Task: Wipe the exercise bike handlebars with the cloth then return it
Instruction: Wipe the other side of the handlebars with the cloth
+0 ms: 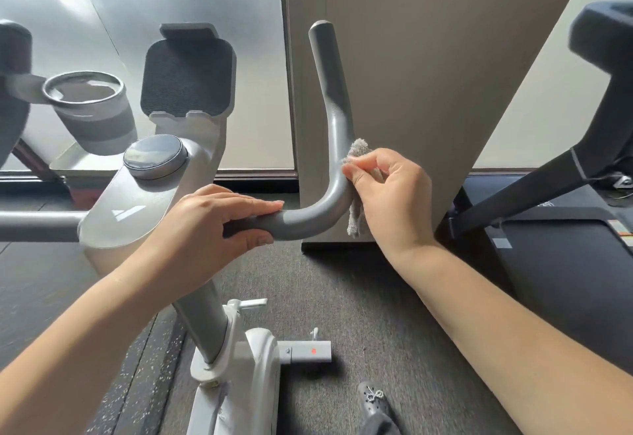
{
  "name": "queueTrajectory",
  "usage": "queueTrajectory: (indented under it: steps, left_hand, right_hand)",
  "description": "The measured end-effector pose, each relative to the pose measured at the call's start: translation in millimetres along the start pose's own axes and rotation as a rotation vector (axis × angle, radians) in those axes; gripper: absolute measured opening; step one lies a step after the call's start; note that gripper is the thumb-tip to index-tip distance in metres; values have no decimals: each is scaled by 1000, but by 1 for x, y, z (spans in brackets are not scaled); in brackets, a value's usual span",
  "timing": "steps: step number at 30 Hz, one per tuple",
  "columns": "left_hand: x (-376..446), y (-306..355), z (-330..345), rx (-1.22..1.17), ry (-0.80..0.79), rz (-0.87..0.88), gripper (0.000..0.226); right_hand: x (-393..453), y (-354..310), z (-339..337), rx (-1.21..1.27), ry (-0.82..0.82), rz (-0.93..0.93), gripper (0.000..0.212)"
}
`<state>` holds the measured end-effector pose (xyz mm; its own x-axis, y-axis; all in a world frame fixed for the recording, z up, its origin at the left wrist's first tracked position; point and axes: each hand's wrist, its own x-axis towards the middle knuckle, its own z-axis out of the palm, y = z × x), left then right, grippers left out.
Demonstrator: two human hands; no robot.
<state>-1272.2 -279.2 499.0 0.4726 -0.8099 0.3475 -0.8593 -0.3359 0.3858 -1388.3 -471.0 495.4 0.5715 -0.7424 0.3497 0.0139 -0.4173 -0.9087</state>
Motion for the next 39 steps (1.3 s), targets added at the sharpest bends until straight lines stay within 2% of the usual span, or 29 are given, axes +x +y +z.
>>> queueTrajectory:
  steps: [2, 7, 9, 15, 18, 21, 25, 29, 34, 39]
  left_hand:
    - [0, -1, 1, 2, 7, 5, 42]
    - [0, -2, 0, -9, 6, 2, 43]
    - [-1, -2, 0, 0, 8, 0, 43]
    - [-6, -1, 2, 30, 48, 11, 42]
    - [-10, -2, 0, 77, 46, 46, 43]
    - [-17, -7, -8, 156, 63, 60, 41]
    - [-28, -21, -22, 321, 100, 23, 41]
    - [-37, -34, -32, 193, 117, -56, 39]
    - [-33, -32, -40, 155, 90, -166, 38]
    - [-34, -33, -42, 154, 48, -162, 40]
  right_hand:
    - [-23, 7, -3, 108, 8, 45, 6]
    - [-19, 17, 2, 514, 73, 370, 16]
    - [-21, 20, 5, 577, 85, 386, 18]
    - [-63, 27, 19, 614, 50, 409, 31]
    - [-82, 24, 31, 516, -9, 411, 28]
    - [-98, 13, 52, 570, -88, 461, 21]
    - [-103, -5, 81, 624, -50, 537, 19]
    - [-108, -20, 103, 647, -48, 590, 16]
    - [-112, -37, 130, 800, -107, 733, 14]
    - [-112, -32, 127, 773, -102, 719, 11]
